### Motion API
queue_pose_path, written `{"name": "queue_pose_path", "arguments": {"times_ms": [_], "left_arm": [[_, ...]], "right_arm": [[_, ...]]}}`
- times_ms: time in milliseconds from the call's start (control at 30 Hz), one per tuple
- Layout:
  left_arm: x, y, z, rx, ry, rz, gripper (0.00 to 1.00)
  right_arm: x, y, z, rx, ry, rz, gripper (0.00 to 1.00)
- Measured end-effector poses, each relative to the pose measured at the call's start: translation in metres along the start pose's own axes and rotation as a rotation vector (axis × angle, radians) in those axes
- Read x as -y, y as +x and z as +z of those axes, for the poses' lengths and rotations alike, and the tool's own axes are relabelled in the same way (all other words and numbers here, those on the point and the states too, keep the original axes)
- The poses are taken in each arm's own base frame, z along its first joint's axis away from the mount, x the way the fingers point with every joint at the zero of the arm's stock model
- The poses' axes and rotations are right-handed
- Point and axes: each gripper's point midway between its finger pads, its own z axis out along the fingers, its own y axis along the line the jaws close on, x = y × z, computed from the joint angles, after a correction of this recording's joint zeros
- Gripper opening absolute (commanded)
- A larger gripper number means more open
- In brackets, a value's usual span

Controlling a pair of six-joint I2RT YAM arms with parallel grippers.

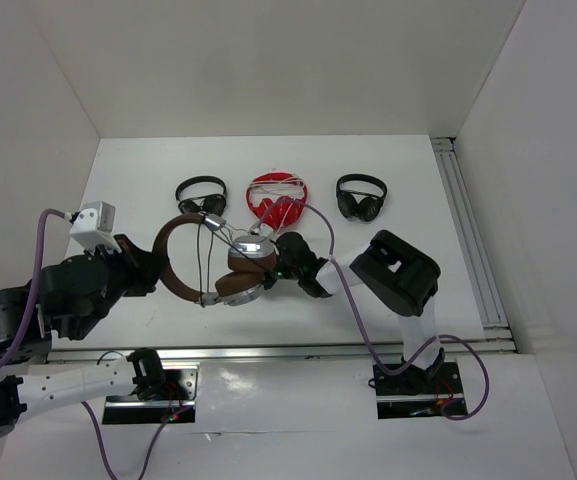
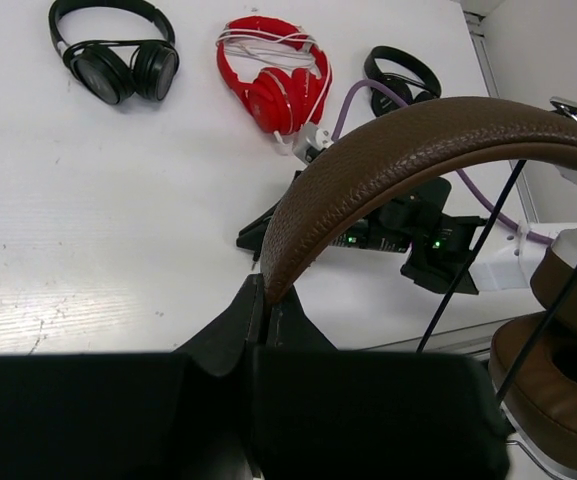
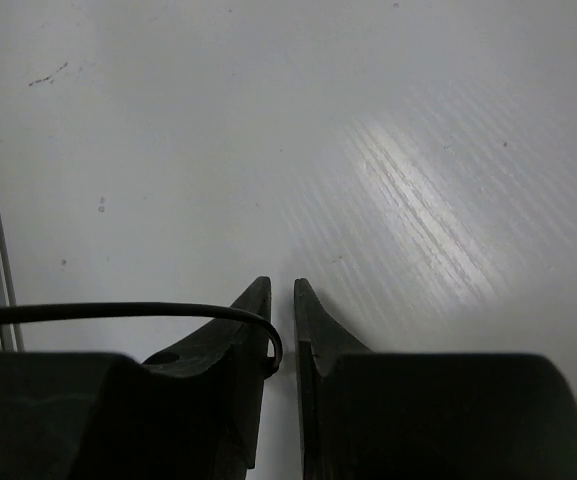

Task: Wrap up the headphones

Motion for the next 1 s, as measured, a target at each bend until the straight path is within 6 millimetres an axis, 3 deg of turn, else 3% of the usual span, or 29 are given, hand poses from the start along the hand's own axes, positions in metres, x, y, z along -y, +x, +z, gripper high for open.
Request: {"name": "queue_pose_path", "arguments": {"times_ms": [333, 467, 500, 733, 1000], "left_arm": [[-0.014, 0.002, -0.002, 0.001, -0.050, -0.001, 0.00], [-0.023, 0.002, -0.003, 0.013, -0.095, -0.036, 0.00], [-0.025, 0.002, -0.003, 0.018, -0.108, -0.046, 0.00], [-0.039, 0.007, 0.009, 0.063, -0.223, -0.106, 0.00], [-0.022, 0.014, 0.041, 0.064, -0.347, -0.056, 0.00]], "right_arm": [[-0.006, 0.013, 0.003, 0.011, -0.020, 0.025, 0.21], [-0.010, 0.020, 0.000, 0.021, -0.019, 0.032, 0.00], [-0.013, 0.021, -0.001, 0.022, -0.014, 0.031, 0.00], [-0.053, 0.049, -0.022, 0.002, 0.057, 0.013, 0.00], [-0.102, 0.079, -0.037, -0.044, 0.188, -0.067, 0.00]]}}
